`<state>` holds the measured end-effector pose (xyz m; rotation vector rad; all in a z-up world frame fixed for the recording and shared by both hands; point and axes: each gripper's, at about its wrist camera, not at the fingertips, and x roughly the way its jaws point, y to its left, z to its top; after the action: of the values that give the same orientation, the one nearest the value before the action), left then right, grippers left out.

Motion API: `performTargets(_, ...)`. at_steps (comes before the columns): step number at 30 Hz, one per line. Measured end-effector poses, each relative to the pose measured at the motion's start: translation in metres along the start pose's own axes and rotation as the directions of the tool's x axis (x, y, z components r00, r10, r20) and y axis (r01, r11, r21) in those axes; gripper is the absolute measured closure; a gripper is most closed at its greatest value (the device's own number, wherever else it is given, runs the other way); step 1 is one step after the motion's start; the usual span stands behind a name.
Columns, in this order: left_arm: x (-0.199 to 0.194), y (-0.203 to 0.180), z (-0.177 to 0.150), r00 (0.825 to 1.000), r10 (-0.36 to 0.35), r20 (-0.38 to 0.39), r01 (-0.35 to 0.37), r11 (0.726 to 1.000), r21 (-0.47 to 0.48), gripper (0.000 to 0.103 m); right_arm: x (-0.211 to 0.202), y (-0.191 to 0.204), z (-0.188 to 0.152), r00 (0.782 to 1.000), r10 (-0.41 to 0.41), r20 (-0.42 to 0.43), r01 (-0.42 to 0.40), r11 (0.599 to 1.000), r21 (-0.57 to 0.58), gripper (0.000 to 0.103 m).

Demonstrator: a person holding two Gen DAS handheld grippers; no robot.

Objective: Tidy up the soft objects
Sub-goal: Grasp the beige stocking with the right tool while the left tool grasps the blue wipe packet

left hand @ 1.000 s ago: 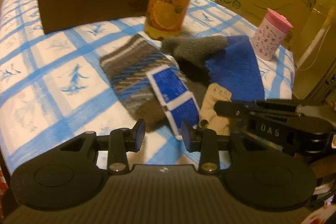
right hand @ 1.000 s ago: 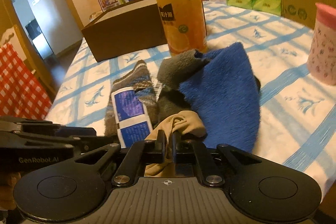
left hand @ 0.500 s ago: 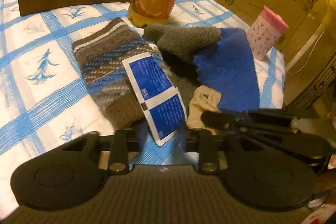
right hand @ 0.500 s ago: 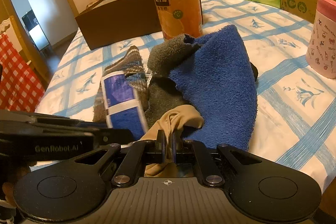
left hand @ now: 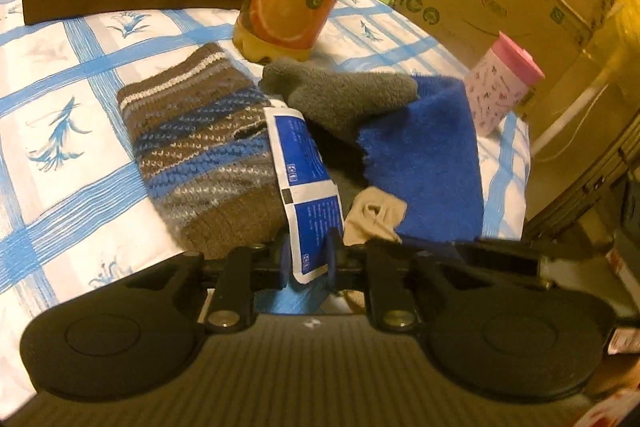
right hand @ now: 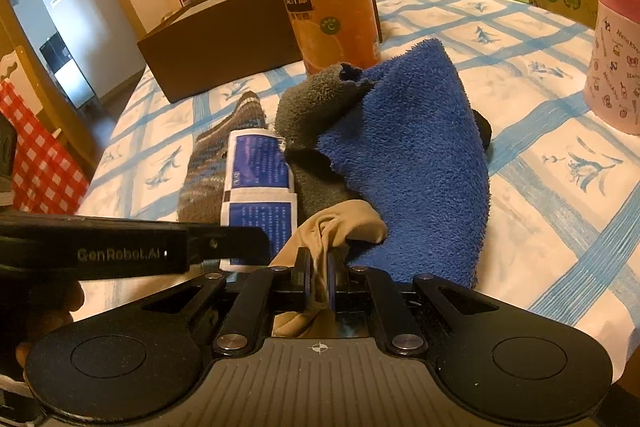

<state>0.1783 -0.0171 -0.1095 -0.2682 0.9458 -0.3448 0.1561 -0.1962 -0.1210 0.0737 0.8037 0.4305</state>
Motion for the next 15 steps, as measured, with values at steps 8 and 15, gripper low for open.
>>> performTargets(8,-0.010,-0.008,-0.001,0.999,0.028,0.042,-0.032,0.996,0.081,0.100,-0.001,-0.004,0.003,1.000,0.027,0.001,-0.027,0.998,0.056,0.088)
performTargets(15,-0.020,-0.019,-0.013,0.995,0.088,0.051,-0.096,0.979,0.182,0.096,0.004,0.003,0.005,1.000,0.026,0.007,-0.026,0.999,0.041,0.081)
